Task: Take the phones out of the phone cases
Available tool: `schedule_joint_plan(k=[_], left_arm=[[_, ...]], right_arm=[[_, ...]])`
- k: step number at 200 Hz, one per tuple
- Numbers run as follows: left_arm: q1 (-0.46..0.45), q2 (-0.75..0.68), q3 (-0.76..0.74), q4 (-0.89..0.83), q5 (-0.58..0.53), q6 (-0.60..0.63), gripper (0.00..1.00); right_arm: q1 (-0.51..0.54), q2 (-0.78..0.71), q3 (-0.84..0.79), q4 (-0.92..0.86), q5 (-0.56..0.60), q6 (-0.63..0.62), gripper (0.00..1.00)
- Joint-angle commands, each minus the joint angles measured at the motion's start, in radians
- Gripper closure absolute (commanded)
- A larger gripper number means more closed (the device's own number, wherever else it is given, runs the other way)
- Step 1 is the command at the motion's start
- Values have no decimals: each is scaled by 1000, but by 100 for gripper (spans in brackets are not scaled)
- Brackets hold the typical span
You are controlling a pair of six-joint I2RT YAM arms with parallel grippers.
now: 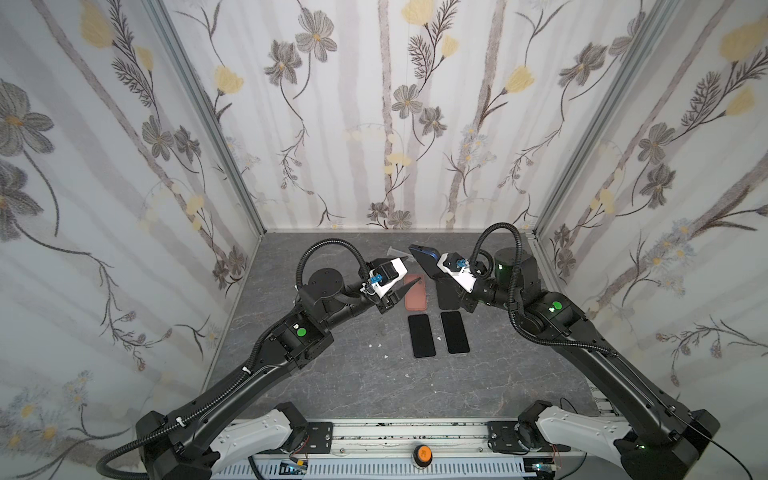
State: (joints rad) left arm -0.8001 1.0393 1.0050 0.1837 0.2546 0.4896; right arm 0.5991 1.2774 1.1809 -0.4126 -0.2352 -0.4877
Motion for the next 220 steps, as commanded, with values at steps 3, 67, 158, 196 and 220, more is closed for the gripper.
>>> schedule_joint_plan(k=[3,67,158,196,220], left_arm=[[-20,-2,-5,42,-61,95,51],[-70,11,12,60,-143,209,58],[-93,39,32,45,-150,237,69],[-93,50,37,41,-146,237,70],[-94,54,36,39,-148,238,72]], right_arm=[[2,3,9,13,37,-35,100],[24,26,35,-38,75,-60,100],[47,28,48,-63,108,-72,100],[50,27,48,-62,101,-72,100],[51,26,46,-63,97,-69,100]])
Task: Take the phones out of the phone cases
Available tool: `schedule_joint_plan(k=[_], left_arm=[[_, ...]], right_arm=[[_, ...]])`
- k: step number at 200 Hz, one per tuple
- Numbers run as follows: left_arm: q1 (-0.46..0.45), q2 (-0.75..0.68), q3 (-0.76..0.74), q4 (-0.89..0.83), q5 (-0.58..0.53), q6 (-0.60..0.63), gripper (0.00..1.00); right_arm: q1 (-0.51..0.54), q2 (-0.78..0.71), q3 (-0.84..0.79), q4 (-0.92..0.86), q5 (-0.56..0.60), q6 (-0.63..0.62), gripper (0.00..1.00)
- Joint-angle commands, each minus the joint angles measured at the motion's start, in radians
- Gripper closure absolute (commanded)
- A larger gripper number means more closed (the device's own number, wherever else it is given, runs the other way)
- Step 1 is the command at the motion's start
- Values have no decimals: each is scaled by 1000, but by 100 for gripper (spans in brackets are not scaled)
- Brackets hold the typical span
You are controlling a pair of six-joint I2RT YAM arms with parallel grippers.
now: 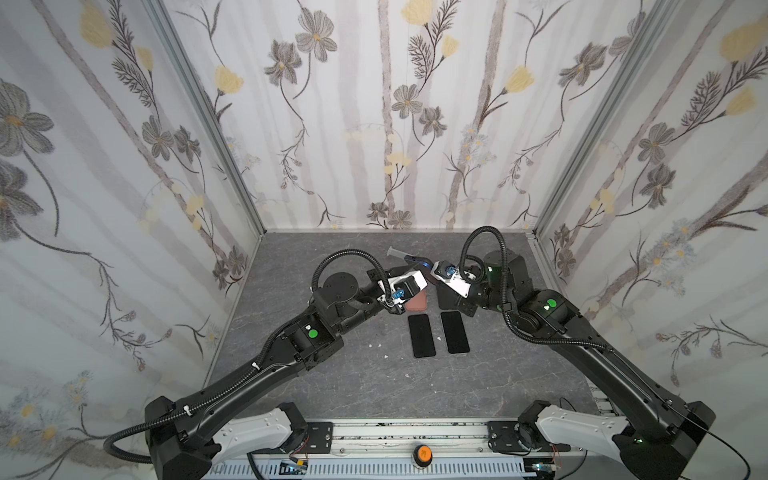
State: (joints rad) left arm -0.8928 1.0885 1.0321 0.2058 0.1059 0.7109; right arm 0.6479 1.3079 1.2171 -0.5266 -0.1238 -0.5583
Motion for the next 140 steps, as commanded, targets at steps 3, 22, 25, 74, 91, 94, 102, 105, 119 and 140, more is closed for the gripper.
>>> schedule_joint_plan(k=[3,22,25,74,91,94,102,105,119,140], left_arm=[[0,5,9,18,0,17,72],[0,8,9,16,-3,19,73],[0,8,9,15,-2,18,74],[0,19,9,14,-10,21,74],[0,22,9,14,-13,22,74],[1,23,9,14,-13,22,74],[0,25,9,12,-14,23,74],[0,26,9,11,-14,24,74],[0,30,11,10,-14,22,74],[1,34,11,10,-17,24,74]], right_arm=[[3,-5,10,51,-16,1,100],[3,-6,8,53,-17,1,100],[3,-6,9,53,-17,1,100],[6,-5,9,56,-28,0,100],[7,-6,9,56,-33,-3,100],[7,-7,9,56,-33,-3,100],[9,-7,8,56,-35,-5,100],[9,-8,9,56,-36,-7,100],[10,-10,7,58,-37,-9,100],[13,-11,7,57,-39,-13,100]])
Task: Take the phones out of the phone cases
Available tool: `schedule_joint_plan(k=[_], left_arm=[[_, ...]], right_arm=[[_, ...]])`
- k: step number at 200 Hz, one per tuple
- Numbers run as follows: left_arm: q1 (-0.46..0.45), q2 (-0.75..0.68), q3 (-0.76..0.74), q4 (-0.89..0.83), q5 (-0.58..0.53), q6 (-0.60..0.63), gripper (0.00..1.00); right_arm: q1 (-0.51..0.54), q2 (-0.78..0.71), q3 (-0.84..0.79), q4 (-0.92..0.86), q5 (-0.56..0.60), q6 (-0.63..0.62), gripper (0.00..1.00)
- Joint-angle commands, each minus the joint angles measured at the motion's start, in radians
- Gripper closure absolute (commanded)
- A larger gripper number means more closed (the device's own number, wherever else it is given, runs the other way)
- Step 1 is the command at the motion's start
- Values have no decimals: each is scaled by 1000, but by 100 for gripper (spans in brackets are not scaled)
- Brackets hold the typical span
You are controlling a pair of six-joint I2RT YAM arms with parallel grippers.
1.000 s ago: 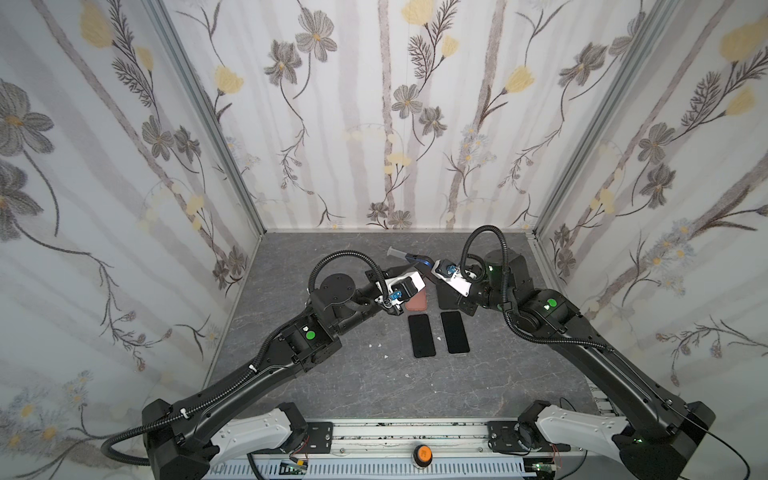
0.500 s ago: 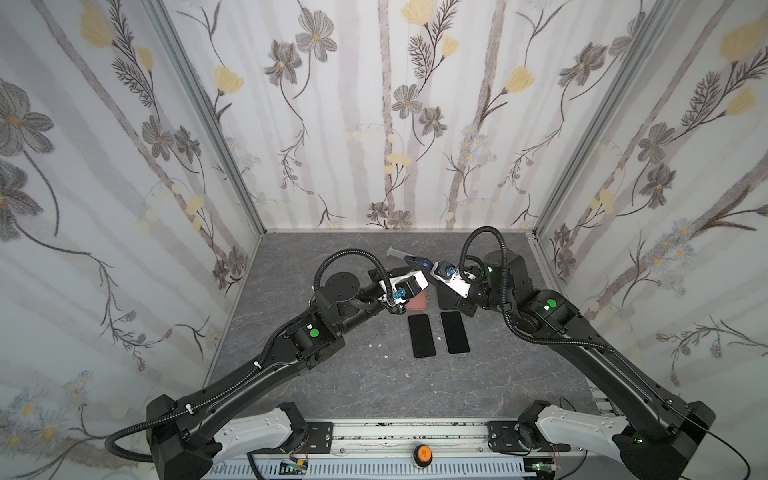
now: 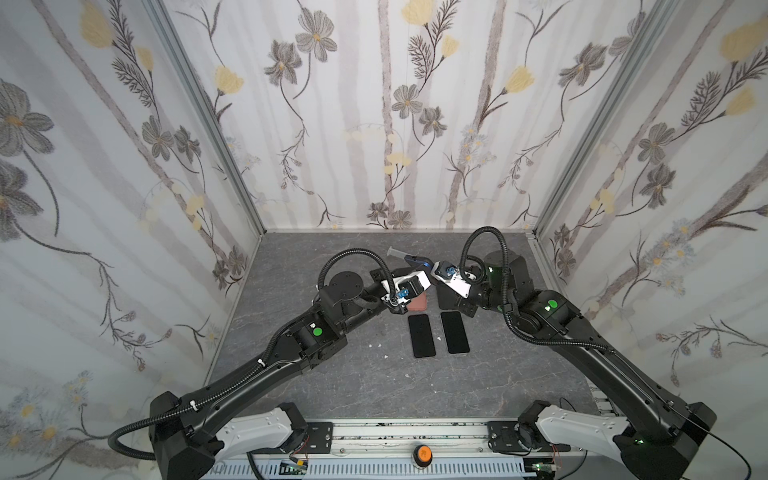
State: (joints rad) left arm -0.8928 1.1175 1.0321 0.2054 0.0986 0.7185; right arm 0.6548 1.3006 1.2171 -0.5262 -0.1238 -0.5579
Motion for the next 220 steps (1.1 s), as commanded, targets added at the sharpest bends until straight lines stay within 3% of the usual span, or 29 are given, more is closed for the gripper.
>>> schedule_joint_plan(k=[1,220], left_arm=[[2,5,11,10,-11,16,74],[2,2,3,7,-30,22,73]], right_arm=[[6,-3,7,58,-39,-14,100],[20,-8,-10,58,-52,-22,100]])
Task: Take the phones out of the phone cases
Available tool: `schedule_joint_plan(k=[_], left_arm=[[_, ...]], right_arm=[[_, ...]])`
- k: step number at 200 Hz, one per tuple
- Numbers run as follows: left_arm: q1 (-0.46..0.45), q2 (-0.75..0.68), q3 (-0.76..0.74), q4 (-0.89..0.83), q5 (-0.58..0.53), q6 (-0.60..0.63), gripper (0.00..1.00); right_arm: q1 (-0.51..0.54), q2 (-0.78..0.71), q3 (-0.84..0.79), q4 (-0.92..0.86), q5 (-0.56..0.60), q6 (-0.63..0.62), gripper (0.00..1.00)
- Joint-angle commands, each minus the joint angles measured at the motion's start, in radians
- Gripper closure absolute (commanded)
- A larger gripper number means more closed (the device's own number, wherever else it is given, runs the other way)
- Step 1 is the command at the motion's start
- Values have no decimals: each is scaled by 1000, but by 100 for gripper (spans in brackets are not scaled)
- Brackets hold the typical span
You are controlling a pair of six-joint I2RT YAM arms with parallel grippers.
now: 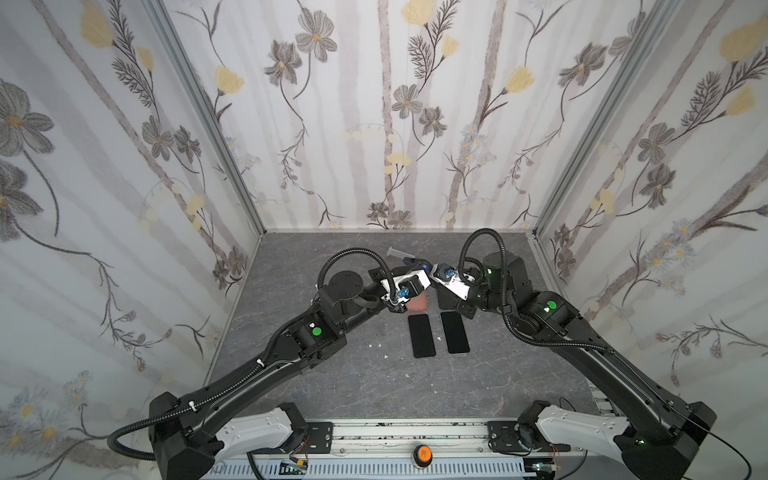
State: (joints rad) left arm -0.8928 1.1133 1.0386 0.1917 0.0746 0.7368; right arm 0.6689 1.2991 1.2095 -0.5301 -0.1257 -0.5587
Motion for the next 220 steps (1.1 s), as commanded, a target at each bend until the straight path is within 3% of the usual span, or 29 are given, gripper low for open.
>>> schedule_joint_plan(k=[1,55,125,220], left_arm=[[2,6,-3,20,-6,3,73],[9,23,-11,-10,20,-15,74],[61,57,45,-151,141,-44,74],[190,75,155,-362,455,-122,74]], right_arm=[[6,-7,-2,61,-51,-21,100],[14,-28,-11,73,-61,-39,100],[24,-39,-2,55,-80,-89,100],[27,6,89,-62,-216,-162,100]])
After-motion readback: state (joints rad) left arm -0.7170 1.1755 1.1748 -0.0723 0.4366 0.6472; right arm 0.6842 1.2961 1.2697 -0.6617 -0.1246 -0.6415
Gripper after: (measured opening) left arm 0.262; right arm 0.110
